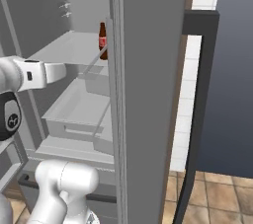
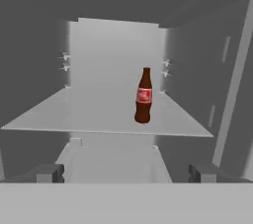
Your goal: Open the fridge, grab two sodas, and place both sodas inside the bowl with ice on the dining counter.
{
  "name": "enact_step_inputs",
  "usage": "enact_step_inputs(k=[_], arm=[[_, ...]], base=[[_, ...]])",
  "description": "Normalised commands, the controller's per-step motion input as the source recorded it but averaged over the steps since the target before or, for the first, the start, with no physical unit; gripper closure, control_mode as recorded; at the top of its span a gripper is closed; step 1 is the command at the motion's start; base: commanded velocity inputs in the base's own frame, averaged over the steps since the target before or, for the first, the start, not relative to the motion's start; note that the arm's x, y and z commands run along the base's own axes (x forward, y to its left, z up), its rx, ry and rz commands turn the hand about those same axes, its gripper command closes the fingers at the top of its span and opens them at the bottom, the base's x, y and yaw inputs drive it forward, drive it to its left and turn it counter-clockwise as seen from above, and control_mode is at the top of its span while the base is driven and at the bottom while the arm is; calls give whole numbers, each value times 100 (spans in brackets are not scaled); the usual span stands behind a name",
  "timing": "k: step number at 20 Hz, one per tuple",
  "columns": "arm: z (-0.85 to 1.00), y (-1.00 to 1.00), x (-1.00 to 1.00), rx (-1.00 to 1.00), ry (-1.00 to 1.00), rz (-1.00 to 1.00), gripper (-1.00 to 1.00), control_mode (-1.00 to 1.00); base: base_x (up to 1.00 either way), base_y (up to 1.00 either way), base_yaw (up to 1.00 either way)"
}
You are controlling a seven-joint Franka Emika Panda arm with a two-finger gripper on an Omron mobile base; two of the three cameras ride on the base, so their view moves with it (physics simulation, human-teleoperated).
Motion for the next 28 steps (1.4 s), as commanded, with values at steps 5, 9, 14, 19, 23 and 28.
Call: enact_step_inputs(k=[5, 9, 14, 19, 23, 28], arm=[[1, -3, 10, 0, -1, 0, -100, -100], [0, 0, 42, 0, 0, 0, -100, -100], [0, -2, 52, 3, 1, 0, -100, -100], [0, -12, 50, 5, 0, 0, -100, -100], [0, -25, 49, 7, 0, 0, -100, -100], [0, -22, 50, 7, 0, 0, -100, -100]], base=[[0, 0, 0], [0, 0, 0], [0, 0, 0], [0, 0, 0], [0, 0, 0], [0, 0, 0]])
